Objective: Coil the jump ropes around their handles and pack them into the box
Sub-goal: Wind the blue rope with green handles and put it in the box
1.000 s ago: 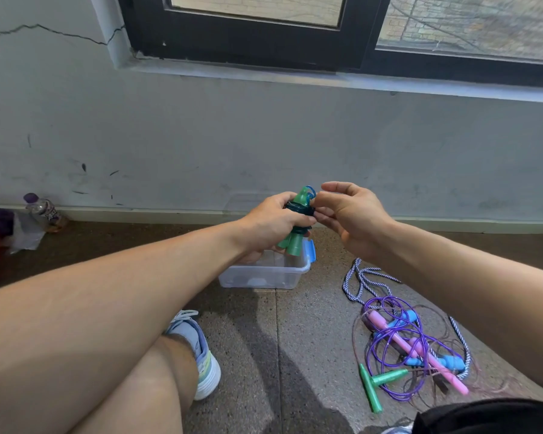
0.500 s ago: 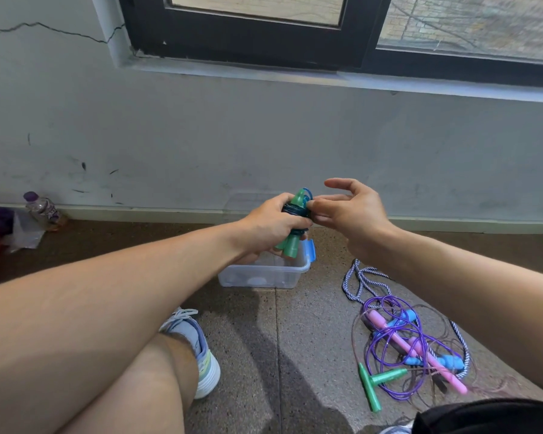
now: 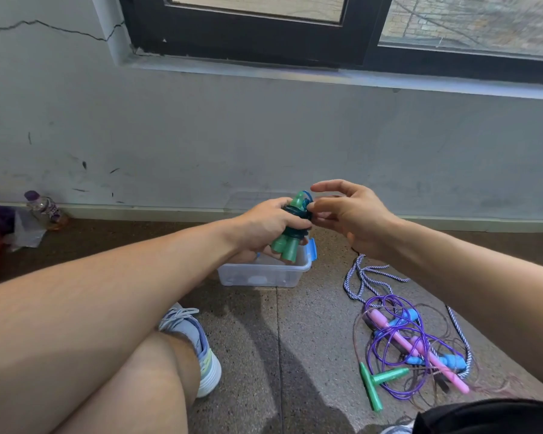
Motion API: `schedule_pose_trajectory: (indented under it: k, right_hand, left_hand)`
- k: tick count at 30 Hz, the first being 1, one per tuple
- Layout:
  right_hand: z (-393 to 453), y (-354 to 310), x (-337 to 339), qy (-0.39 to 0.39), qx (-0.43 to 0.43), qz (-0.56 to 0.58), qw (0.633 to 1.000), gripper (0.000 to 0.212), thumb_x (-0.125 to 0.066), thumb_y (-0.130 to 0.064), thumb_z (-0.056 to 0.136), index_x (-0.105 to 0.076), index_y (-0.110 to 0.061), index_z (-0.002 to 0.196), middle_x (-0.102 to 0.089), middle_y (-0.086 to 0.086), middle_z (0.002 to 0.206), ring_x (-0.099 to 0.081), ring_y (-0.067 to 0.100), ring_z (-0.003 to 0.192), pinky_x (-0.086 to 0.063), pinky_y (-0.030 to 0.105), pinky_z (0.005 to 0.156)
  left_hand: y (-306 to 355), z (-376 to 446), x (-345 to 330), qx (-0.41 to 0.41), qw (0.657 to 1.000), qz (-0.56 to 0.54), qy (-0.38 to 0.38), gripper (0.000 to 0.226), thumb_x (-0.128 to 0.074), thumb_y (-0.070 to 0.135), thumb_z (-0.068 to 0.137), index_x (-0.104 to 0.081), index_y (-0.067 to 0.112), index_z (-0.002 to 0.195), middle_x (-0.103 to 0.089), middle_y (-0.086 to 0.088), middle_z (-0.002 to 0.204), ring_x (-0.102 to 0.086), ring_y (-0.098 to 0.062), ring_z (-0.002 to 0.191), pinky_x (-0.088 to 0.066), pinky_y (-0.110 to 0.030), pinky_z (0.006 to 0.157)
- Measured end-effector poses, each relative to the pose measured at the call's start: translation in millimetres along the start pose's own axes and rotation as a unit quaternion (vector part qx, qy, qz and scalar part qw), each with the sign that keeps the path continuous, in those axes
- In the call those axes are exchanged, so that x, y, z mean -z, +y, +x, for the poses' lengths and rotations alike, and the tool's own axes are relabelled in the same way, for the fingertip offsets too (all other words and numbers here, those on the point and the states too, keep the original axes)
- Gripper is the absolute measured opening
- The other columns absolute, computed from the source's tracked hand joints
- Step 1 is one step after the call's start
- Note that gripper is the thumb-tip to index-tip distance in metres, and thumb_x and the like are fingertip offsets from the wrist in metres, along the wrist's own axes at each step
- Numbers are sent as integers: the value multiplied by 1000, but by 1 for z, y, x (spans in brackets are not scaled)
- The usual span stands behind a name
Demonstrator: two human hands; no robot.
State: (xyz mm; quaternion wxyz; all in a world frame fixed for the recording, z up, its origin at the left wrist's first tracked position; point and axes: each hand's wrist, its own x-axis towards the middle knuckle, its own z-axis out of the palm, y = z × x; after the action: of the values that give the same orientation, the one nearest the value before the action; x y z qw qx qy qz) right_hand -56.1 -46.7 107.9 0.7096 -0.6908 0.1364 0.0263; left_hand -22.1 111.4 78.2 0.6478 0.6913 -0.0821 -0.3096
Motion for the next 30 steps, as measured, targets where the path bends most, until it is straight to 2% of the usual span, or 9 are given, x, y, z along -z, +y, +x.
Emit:
schedule_pose_trajectory:
  k: [4,6,12,16,20,23,25,27,30]
  right_hand:
    - [-1,4,4,-6,65,-132,989,22,-70,12,81,-63,-8,77,-61,19,79,-63,20,65,-62,35,75]
    - [0,7,4,2,85,-186,979,19,-70,9,80,-68,-9,74,-70,18,78,-66,21,67,-62,41,81]
    - [3,11,1,44,74,-179,980,11,-79,-1,78,-78,-12,78,-76,8,75,-69,16,67,-62,39,82]
    - [3,5,-1,67,118,-196,971,13,-79,-7,79,-81,-18,86,-78,2,78,-75,19,78,-62,37,83]
    - [6,2,2,49,134,-276,950,12,-78,-14,80,-81,-21,89,-78,0,78,-75,16,81,-61,39,85]
    - [4,-6,6,27,181,-373,910,11,-78,-16,82,-82,-20,92,-78,-3,82,-73,7,77,-59,28,84]
    - [1,-11,7,9,226,-455,861,11,-77,-19,83,-82,-20,93,-78,-3,84,-71,6,78,-54,19,80]
    - [-2,-12,7,-16,282,-524,803,11,-74,-22,84,-82,-23,92,-76,-2,86,-68,10,80,-50,22,78]
    - [-4,-7,9,-68,345,-580,735,10,-72,-30,84,-79,-26,89,-66,-6,94,-60,15,90,-52,31,83]
  left_hand:
    - [-4,0,0,8,999,45,0,35,-67,7,91,-58,15,124,-68,-8,98,-67,-24,88,-56,-42,72]
    - [-5,-1,0,4,996,87,-2,32,-67,10,92,-57,17,121,-67,-7,99,-67,-21,87,-57,-39,69]
    - [-9,1,0,-40,988,141,39,26,-68,15,90,-57,22,113,-69,-10,103,-70,-25,92,-58,-51,79]
    - [-4,0,-3,-55,989,114,70,28,-69,16,88,-57,24,112,-69,-10,104,-70,-28,102,-52,-32,58]
    - [0,-1,-3,-41,992,104,66,32,-68,12,90,-55,19,118,-69,-9,99,-70,-22,91,-47,-23,48]
    - [2,-4,0,-24,993,110,42,32,-67,10,91,-56,16,120,-70,-11,103,-70,-20,88,-48,-21,46]
    - [3,-6,2,-8,995,93,22,30,-65,8,91,-58,10,120,-69,-14,103,-68,-23,82,-50,-23,46]
    - [4,-8,4,11,997,81,3,28,-63,7,91,-59,4,118,-69,-16,99,-67,-22,74,-53,-27,50]
    - [3,-11,8,30,988,147,-30,28,-68,18,87,-65,7,112,-70,-12,93,-63,-17,62,-48,-27,48]
